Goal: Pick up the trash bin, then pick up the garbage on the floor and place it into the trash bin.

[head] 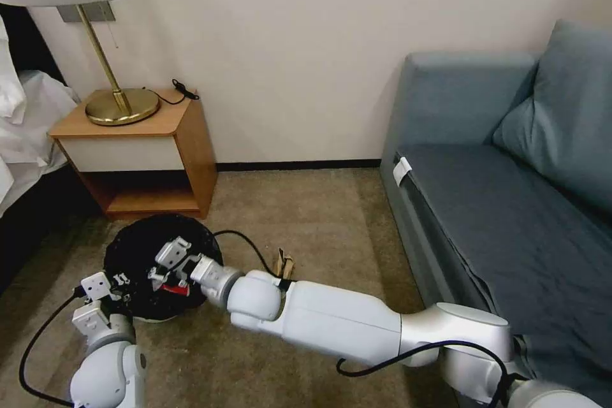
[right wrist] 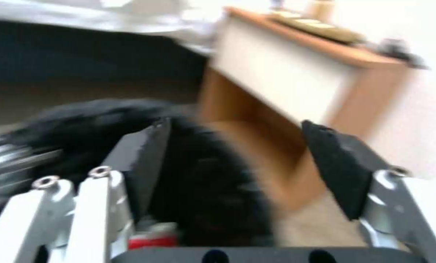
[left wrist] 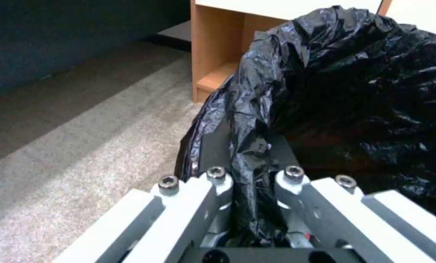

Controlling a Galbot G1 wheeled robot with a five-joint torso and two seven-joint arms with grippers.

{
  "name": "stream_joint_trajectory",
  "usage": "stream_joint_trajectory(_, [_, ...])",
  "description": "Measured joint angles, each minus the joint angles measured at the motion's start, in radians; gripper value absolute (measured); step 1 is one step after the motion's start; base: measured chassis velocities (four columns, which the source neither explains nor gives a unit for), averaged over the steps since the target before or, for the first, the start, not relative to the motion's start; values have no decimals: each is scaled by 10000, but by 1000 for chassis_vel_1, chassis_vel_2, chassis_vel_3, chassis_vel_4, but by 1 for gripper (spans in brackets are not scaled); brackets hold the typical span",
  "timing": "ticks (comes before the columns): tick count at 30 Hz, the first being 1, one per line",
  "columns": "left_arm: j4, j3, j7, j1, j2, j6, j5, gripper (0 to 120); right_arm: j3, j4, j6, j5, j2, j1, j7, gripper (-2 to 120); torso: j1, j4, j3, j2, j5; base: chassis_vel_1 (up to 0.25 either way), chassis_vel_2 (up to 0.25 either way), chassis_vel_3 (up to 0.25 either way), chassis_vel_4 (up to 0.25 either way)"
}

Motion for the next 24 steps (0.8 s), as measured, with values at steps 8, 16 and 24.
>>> stream_joint_trajectory(8, [-97,-241,24,11,1,-1,-168,4,1079,-449,-2044,330,-192,296,909,99,0,-2,0,1,1,0,0,0,0])
stream_joint_trajectory(16, [-241,-462,46,173,1,-16,-299,4,1629,-921,-3286,1652,-273,-1010,1326,100,0,1,1,1,-1,0,0,0,0])
stream_joint_trajectory(24, [-508,-502,31,353,-1,-21,-249,4,2356,-1062,-4499,2548,141,-2171,2309,100,0,3,0,1,-1,0,0,0,0])
